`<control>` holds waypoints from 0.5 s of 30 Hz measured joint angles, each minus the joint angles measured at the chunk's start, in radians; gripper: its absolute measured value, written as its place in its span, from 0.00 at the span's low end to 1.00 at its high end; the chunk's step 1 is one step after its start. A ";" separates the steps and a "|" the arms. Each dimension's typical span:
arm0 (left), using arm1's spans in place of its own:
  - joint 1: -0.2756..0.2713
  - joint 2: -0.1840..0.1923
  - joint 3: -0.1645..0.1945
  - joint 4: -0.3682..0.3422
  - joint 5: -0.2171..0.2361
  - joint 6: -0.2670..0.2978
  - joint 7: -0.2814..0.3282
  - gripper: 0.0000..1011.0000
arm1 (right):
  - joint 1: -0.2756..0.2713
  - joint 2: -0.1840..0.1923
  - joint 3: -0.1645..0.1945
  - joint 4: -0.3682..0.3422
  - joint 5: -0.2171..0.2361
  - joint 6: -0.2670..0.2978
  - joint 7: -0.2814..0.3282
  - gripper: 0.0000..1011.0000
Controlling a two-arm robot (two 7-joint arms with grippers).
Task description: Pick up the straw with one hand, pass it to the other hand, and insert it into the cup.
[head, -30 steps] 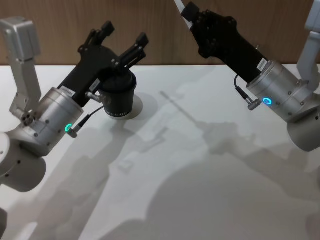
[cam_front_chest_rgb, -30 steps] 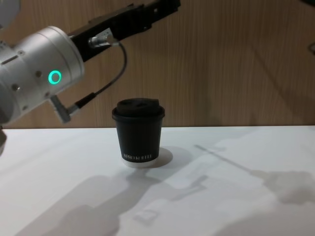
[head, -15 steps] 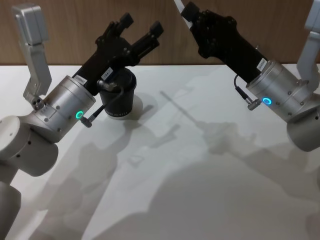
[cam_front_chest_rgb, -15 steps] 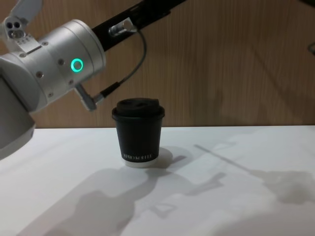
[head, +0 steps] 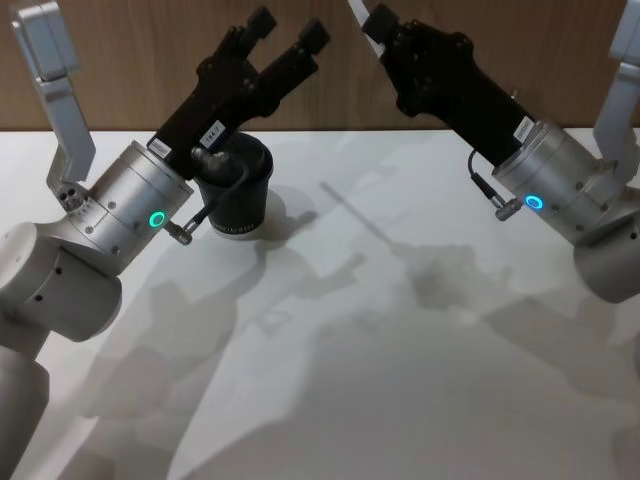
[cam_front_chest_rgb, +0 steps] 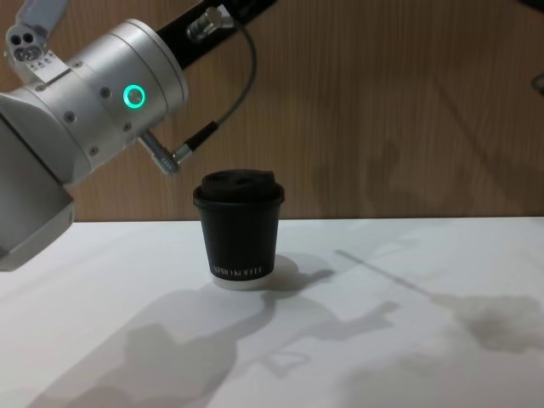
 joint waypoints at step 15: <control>-0.043 -0.015 -0.016 0.074 -0.106 -0.015 -0.124 0.99 | 0.000 0.000 0.000 0.000 0.000 0.000 0.000 0.00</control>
